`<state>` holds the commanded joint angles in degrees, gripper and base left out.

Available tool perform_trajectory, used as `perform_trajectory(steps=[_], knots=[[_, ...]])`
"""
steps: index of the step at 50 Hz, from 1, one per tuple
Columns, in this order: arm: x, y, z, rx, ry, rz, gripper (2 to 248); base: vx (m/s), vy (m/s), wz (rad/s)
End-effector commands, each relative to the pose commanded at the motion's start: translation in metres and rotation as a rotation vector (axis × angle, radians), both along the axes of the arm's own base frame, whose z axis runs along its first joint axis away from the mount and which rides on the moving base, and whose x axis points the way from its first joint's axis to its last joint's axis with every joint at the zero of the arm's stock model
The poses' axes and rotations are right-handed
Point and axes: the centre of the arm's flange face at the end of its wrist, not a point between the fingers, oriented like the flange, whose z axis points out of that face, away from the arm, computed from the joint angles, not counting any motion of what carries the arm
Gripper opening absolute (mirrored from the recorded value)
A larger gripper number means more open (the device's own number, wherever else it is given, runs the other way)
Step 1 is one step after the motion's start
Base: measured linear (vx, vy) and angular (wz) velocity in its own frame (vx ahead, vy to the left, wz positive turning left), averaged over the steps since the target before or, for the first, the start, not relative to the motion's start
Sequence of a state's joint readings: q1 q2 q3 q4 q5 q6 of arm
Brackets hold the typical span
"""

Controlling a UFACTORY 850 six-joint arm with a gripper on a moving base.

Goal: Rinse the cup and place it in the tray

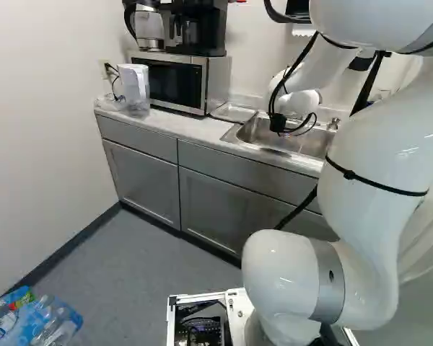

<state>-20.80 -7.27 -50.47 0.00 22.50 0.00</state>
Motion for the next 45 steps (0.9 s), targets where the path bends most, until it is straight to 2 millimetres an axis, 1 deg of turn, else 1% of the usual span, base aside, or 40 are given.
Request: perform_trajectory(steps=[3, 26, 45], knots=[[-0.001, -0.005, -0.003, 0.007, 0.017, -0.009, 126, 0.0, 0.0, 0.0], [-0.012, -0.04, -0.012, 0.047, 0.11, -0.077, 126, 0.0, 0.0, 0.0], [-0.03, -0.068, -0.018, 0.086, 0.186, -0.139, 126, 0.0, 0.0, 0.0]])
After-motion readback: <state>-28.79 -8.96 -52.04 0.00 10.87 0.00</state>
